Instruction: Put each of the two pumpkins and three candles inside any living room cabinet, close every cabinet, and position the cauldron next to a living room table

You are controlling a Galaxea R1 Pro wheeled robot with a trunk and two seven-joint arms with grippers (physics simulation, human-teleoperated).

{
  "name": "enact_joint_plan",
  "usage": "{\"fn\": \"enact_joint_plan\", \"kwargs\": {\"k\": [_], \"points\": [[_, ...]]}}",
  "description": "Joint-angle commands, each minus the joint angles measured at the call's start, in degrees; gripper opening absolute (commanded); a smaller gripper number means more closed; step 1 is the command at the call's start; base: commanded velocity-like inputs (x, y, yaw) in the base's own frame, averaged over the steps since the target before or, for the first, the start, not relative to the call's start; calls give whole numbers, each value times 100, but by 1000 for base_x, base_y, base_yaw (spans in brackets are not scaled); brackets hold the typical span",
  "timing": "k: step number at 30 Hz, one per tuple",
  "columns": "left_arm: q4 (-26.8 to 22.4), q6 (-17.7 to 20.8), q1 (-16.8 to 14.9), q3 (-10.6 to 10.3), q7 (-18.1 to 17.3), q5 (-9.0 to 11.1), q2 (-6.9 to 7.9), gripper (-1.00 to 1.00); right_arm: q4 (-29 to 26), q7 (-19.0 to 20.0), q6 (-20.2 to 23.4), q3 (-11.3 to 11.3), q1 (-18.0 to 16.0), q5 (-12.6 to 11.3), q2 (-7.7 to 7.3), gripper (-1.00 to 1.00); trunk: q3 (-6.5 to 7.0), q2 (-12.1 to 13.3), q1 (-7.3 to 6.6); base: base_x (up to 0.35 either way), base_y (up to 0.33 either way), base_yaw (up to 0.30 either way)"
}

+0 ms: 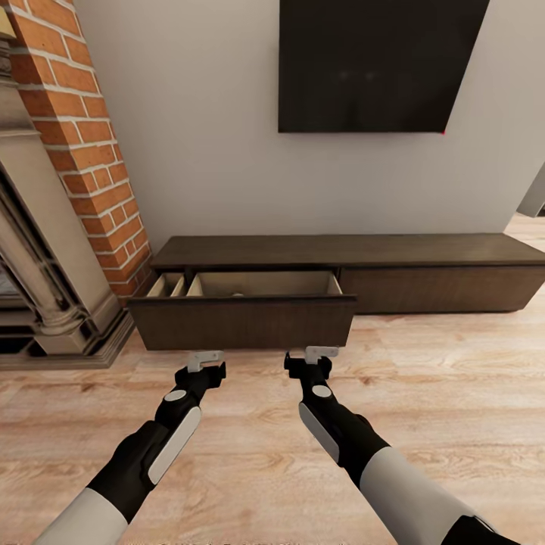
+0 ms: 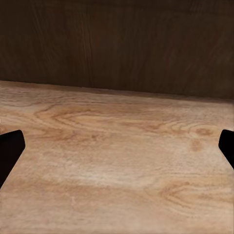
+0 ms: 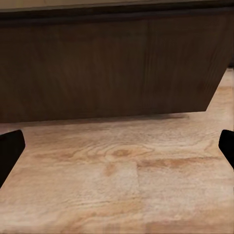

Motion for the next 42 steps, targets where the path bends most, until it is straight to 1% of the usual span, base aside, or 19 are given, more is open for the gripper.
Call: {"fn": "enact_joint_plan", "kwargs": {"k": [1,4,9,19,25,29,35,42], "points": [[-6,5,-5,-22,52,42,7,100,10,-47,29,25,-6,-34,1,100,-24,-44,21,0,0,0],[-1,-106,-6,-22,53,36,10,100,125,-46,41,21,-6,-38,11,100,-78,-164,87,0,0,0],[6,-345,-5,-20,56,38,11,100,244,-43,25,26,-6,-28,17,100,-188,-171,100,0,0,0],[-44,-400,-6,-20,73,33,14,100,263,-39,-4,27,-6,-15,18,100,-410,-184,126,0,0,0],[-63,-403,-5,-13,91,33,15,100,263,-39,-7,23,-6,-13,18,100,-410,-184,126,0,0,0],[-23,-496,-5,-18,93,33,13,100,263,-39,-7,19,-6,-15,18,100,-410,-184,126,3,0,0],[-2,-548,-5,-15,93,35,15,100,263,-34,-1,8,-6,-75,18,100,-410,-184,126,128,0,0],[0,-564,-6,-14,93,33,7,100,263,-48,10,10,-6,-70,18,100,-410,-184,126,147,43,0]]}}
